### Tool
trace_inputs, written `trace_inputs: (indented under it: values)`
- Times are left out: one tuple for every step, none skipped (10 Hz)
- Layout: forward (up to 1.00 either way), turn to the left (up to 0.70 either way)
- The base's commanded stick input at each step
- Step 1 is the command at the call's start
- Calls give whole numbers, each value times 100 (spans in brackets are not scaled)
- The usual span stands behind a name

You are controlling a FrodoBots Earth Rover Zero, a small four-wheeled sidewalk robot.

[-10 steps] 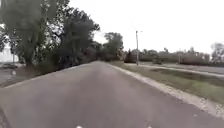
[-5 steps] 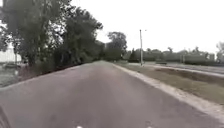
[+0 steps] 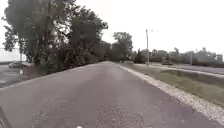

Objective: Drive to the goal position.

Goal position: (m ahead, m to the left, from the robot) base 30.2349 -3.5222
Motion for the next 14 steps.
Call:
trace_inputs:
  values:
    - [100,1]
    - [100,1]
    - [100,1]
    - [100,1]
    - [100,1]
    - [100,0]
    - [100,-1]
    - [100,-2]
    - [100,-3]
    - [100,-3]
    - [100,-4]
    - [100,-4]
    - [100,-4]
    - [100,-4]
